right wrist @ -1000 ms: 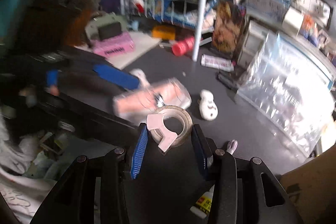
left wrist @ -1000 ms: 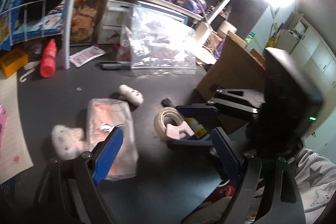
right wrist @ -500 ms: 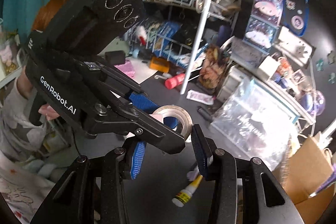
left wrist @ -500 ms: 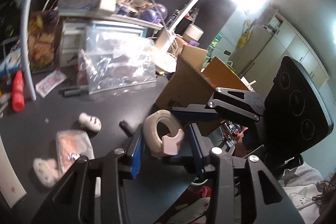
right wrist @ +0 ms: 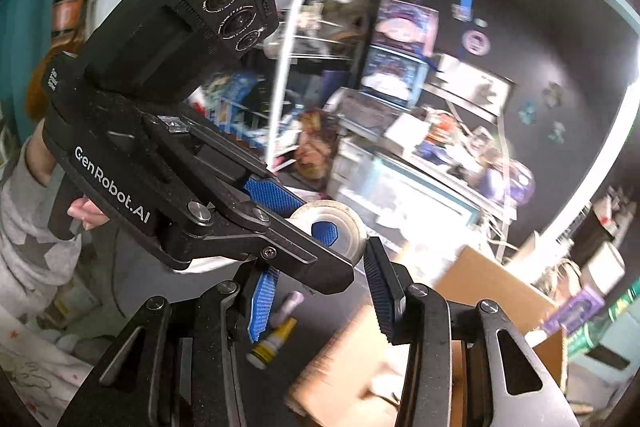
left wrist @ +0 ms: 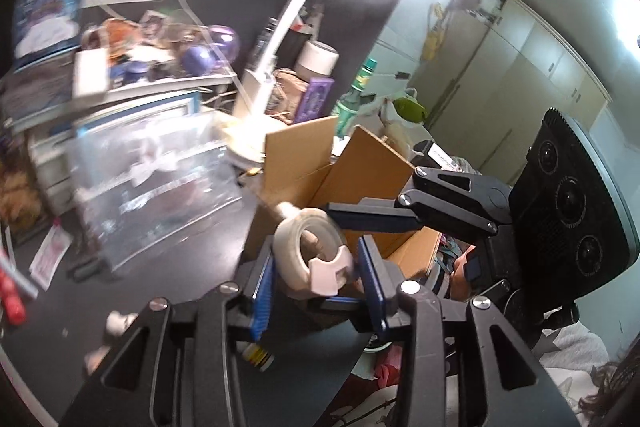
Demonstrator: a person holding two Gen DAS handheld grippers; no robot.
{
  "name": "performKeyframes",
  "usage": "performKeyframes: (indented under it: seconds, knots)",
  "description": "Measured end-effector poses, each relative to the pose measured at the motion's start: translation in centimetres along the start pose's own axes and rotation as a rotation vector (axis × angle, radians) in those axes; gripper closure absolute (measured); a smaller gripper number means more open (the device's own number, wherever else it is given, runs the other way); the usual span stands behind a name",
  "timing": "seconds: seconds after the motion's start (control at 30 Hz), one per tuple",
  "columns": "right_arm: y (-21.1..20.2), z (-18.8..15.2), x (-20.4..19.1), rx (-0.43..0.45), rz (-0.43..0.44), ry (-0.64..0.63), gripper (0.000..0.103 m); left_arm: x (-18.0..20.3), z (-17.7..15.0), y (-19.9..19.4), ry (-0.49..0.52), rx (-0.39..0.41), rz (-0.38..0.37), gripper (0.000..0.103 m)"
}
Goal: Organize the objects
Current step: 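Carry the tape roll into the cardboard box and release it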
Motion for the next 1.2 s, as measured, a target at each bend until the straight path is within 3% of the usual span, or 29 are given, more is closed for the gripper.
performKeyframes:
  seconds: [0.23,0.53,0.73,0.83,1.0,1.2]
  knots:
    - [-0.6,-2.6,4.9,-0.060,-0.040,0.106,0.065,2.0,3.6,4.5,0.046,-0.108,-0.031,0.067]
    - [0.4,-5.7,8.9,-0.188,-0.031,0.209,0.065,3.1,5.8,9.9,0.051,-0.228,-0.058,0.067]
    - [0.5,-7.0,10.0,-0.238,-0.055,0.240,0.065,4.1,6.4,11.7,0.064,-0.256,-0.033,0.064]
    - [0.3,-7.4,10.3,-0.245,-0.070,0.247,0.064,4.3,6.5,11.9,0.075,-0.253,0.008,0.055]
    - [-0.2,-7.7,10.7,-0.247,-0.114,0.244,0.049,4.4,6.4,11.5,0.085,-0.241,0.051,0.041]
    - [-0.6,-7.6,10.7,-0.241,-0.135,0.239,0.049,4.7,6.4,10.9,0.092,-0.229,0.049,0.038]
Point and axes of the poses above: each gripper's, at about its wrist camera, not at the fingertips, and y roughly the way its jaws point, x to its right, z to its top, the point moved 6 cm from there along y, roughly the way its jaws point, and after that the axes turned 11 degrees about -x, right-handed, at the moved point
